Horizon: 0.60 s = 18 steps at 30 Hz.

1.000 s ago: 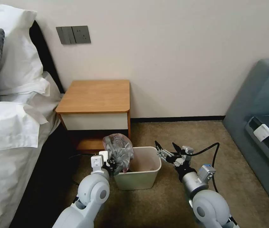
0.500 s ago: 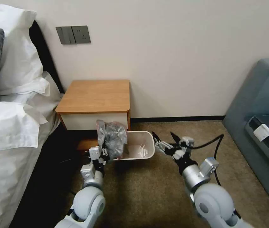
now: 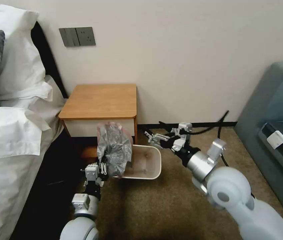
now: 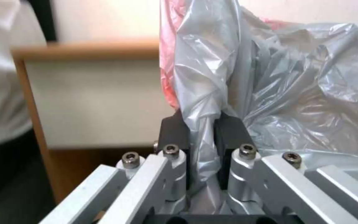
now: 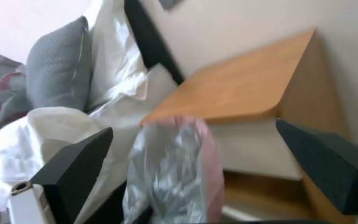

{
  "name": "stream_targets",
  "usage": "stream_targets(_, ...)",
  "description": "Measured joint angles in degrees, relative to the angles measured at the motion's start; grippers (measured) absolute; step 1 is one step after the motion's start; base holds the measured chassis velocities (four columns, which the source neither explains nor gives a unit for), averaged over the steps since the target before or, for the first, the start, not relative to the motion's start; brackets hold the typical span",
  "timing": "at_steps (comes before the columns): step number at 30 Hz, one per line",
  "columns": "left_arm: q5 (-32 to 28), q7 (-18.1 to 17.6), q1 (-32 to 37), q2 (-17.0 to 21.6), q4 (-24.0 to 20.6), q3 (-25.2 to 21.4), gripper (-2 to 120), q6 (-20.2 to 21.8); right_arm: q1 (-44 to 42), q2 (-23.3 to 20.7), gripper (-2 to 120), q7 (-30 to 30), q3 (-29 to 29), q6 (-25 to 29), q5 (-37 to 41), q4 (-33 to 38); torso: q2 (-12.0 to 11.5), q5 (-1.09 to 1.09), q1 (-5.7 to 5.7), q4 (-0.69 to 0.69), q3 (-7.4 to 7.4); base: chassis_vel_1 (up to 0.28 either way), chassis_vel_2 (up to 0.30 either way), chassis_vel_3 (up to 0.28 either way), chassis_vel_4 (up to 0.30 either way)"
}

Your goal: Pick up the garbage bag from the table and place it over the trash can.

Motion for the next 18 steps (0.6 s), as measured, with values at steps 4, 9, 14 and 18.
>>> stream_targets(4,1.0,2.1,0.0,-0.3,-0.2,-1.2,9,-3.5,4.5,0.5,100,4.9,-2.5,-2.6,9.6,-2.1,0.0,0.0,0.0,0.0,0.0,0.0,0.0,0.0,0.0)
stream_targets(9,2.0,3.5,0.3,-0.8,-0.3,-2.0,9,-5.5,11.6,2.2,100,6.7,-6.6,-4.4,14.2,-5.9,0.0,-0.01,0.0,0.01,0.0,0.0,0.0,0.0,0.0)
stream_targets(14,2.6,3.9,0.6,-0.9,-0.4,-2.5,9,-6.2,14.6,3.0,96,6.9,-9.2,-4.4,14.8,-7.5,0.0,-0.01,0.01,0.0,0.0,0.0,0.0,0.0,0.0)
stream_targets(18,2.9,3.9,0.5,-1.2,-0.2,-2.8,9,-6.8,16.5,4.1,84,6.9,-11.7,-4.3,14.6,-9.3,0.0,-0.01,0.01,0.0,0.0,0.0,0.0,0.0,0.0)
